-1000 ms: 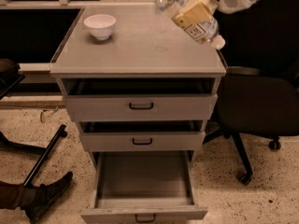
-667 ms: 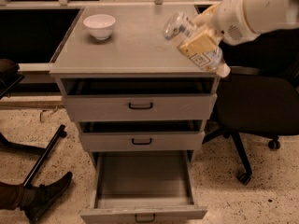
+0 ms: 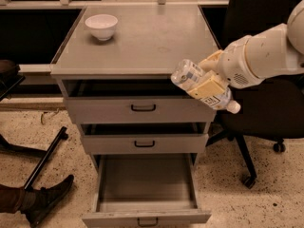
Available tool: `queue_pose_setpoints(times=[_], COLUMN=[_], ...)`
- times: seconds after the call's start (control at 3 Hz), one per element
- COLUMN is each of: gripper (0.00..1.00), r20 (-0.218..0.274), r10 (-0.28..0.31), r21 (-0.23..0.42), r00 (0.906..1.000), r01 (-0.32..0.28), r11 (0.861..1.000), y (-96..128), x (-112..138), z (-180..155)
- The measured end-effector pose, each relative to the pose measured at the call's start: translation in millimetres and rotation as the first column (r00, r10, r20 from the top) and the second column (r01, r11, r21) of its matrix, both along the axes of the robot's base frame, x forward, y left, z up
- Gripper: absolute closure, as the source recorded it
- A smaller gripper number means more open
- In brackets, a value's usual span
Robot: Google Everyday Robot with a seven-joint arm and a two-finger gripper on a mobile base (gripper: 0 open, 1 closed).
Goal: Place blue plastic bottle into bottom drawer
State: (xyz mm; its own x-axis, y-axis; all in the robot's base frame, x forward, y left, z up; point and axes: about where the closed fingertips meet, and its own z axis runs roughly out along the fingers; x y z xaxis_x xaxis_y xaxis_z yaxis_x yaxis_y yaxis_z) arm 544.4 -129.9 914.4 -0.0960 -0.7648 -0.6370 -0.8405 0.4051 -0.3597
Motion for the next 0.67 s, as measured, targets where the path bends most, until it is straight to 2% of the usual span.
queue_pose_setpoints(times=[0.33, 0.67], gripper=[1.00, 1.00], r20=[0.000, -0.001], r10=[0.000, 0.000], r21=[0.000, 0.041], r00=[1.0000, 1.0000], r01=[0.000, 0.000], r11=[1.000, 0.999], y=[0.0, 0.5], x=[0.0, 0.2], z=[0.0, -10.5])
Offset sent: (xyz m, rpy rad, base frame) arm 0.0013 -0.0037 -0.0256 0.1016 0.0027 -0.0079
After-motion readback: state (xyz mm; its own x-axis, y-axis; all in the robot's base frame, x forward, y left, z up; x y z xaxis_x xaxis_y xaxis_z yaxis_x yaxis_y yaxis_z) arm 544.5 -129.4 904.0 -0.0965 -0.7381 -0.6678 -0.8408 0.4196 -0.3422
